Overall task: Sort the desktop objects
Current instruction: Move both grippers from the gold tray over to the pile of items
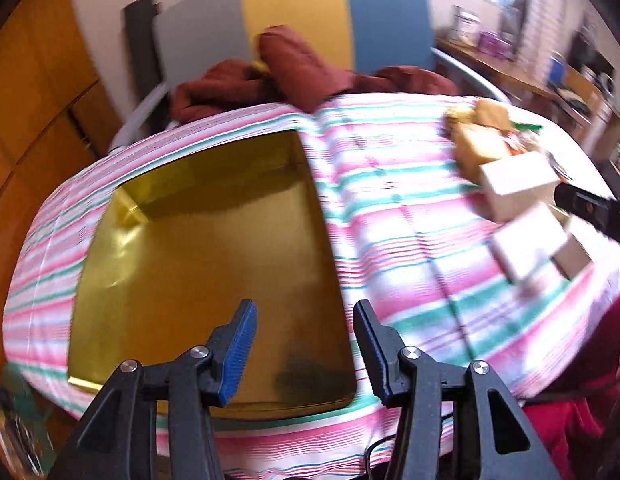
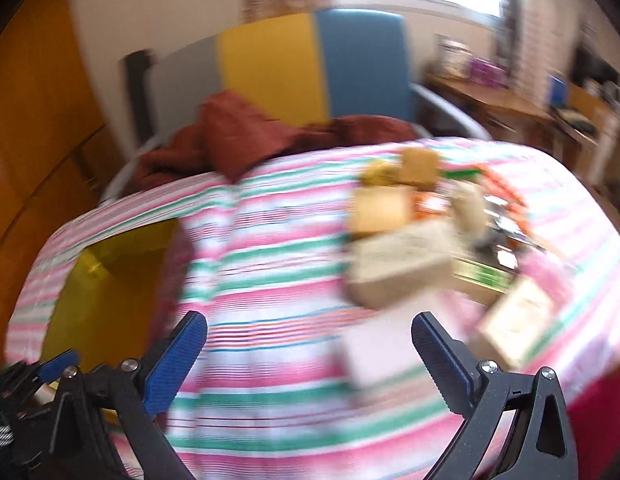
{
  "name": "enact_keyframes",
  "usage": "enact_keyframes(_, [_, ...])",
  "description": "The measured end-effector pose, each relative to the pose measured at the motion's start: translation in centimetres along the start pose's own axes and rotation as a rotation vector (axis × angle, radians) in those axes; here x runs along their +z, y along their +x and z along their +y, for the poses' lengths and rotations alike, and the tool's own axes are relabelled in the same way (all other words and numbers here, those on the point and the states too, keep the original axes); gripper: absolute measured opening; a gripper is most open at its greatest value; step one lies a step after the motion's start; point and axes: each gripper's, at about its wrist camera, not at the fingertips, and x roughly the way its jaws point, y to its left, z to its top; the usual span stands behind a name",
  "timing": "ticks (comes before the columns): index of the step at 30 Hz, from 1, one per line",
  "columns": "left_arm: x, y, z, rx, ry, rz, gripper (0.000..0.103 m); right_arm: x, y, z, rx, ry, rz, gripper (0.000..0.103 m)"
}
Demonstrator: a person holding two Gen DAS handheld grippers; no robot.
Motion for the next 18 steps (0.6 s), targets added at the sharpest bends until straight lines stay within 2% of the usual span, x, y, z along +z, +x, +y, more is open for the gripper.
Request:
enact_keyframes(4, [0.7,0.5,-2.8,-0.051,0.085,0.004,0.051,0.3,-0.2,-4.7,-0.071,0.101,0.01,0.1])
enact_keyframes(8, [2.0,1.0,-5.7,-0.06,0.175,-0.016,0.051,0.6,0.2,-8.9,-0.184,0.152,0.026,0.099])
enact_keyframes(14, [4.2,1.8,-8.9,-0.104,0.271,-0.035,0.051,0.7,3.9,-13.3,-0.181,0.265,0.205,0.099])
enact_keyframes(18, [5.9,2.6,-11.0,-0.131,0.326,-0.051,0.051,0.9,5.8,-14.3,-0.147,0.307,0.257,0.099])
